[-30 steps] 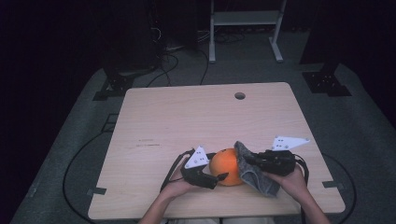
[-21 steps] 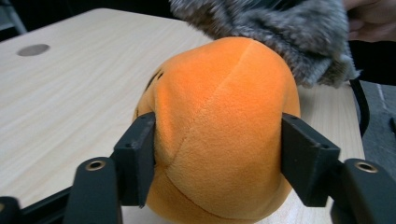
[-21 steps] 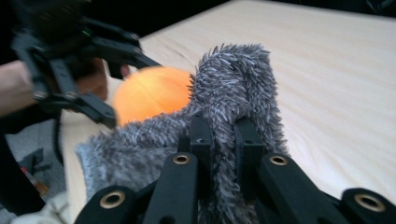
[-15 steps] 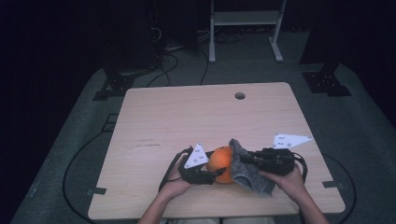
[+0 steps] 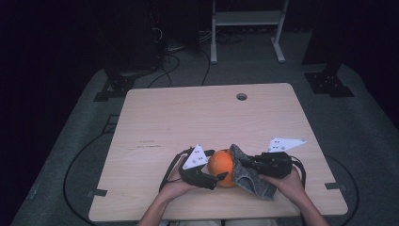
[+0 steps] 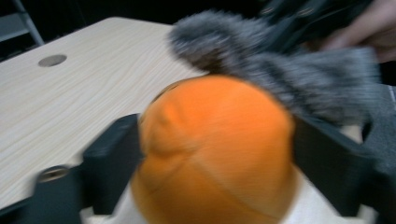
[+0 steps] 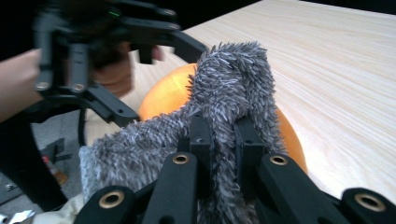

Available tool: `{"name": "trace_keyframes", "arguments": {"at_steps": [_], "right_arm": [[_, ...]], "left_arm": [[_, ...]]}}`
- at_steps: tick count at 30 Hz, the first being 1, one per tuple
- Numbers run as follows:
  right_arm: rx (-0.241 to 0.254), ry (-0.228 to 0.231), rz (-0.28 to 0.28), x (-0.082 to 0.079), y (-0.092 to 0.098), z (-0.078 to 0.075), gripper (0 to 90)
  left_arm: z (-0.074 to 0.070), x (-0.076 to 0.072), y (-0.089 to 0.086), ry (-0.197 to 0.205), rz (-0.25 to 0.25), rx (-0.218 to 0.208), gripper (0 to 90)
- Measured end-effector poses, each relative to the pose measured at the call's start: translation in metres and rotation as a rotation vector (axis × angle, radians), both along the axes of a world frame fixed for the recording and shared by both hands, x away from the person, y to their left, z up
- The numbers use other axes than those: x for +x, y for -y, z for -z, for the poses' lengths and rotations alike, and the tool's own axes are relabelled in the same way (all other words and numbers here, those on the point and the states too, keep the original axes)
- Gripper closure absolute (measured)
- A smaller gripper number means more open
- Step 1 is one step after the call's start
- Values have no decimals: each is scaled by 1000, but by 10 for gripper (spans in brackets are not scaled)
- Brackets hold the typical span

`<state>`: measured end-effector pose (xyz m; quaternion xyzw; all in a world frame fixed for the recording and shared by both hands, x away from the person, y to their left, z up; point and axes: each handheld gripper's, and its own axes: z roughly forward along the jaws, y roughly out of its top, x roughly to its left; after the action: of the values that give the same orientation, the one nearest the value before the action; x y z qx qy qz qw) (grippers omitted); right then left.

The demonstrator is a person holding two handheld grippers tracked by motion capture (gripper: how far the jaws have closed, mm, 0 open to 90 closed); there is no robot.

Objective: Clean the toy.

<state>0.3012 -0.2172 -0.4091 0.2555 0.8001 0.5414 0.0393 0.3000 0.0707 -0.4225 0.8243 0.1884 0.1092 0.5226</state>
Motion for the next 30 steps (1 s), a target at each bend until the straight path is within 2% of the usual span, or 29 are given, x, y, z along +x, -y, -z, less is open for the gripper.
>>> {"name": "trace_keyframes", "arguments": {"at_steps": [1, 2, 4, 7, 9, 11, 13, 14, 15, 16, 18, 20, 21, 22, 24, 25, 27, 29, 30], "right_arm": [[-3, 6, -3, -1, -1, 0, 805], [-16, 22, -4, -3, -3, -1, 805], [-35, 37, 6, -3, -5, -1, 805], [-45, 37, 34, -1, 0, 1, 805], [-64, 39, 78, 1, 5, 4, 806], [-49, 12, 96, 4, 11, 6, 807], [-25, 25, 91, 1, 11, 0, 807], [-20, 37, 85, -1, 10, -3, 807], [-2, 48, 68, -3, 8, -7, 807], [40, 54, 30, -7, 4, -13, 807], [82, 67, -21, -12, -6, -19, 807], [46, 94, -26, -15, -18, -22, 807], [17, 100, -19, -14, -22, -20, 807], [2, 89, -16, -12, -23, -17, 807], [16, 52, -7, -6, -20, -7, 808], [17, 47, -6, -5, -19, -6, 808], [10, 47, 16, -4, -14, -4, 808], [19, 36, 36, -1, -7, -2, 807], [25, 29, 36, 0, -4, -1, 807]], "left_arm": [[5, 3, -1, -28, 8, -8, 83], [7, 5, 0, -35, 15, -11, 83], [10, 4, 0, -22, 36, -20, 130], [10, 2, -2, -4, 28, -29, 245], [9, 0, -1, -3, 12, -40, 305], [4, -2, 0, -7, 4, -30, 338], [-4, -3, 0, -12, -14, -21, 348], [-9, -5, -1, -1, -28, -4, 349], [-14, -7, 0, 10, -46, 32, 348], [-17, -8, 0, 5, -61, 55, 349], [-21, -9, 1, -12, -73, 75, 350], [-23, -11, 2, -46, -57, 58, 351], [-22, -12, 3, -49, -49, 58, 350], [-21, -13, 5, -45, -50, 73, 337], [-18, -11, 5, -60, -14, 54, 254], [-17, -10, 4, -48, 6, 41, 230], [-14, -9, -1, 9, 44, 11, 186], [-11, -5, -3, 22, 34, 4, 137], [-7, -3, -4, 20, 35, 14, 117]]}}
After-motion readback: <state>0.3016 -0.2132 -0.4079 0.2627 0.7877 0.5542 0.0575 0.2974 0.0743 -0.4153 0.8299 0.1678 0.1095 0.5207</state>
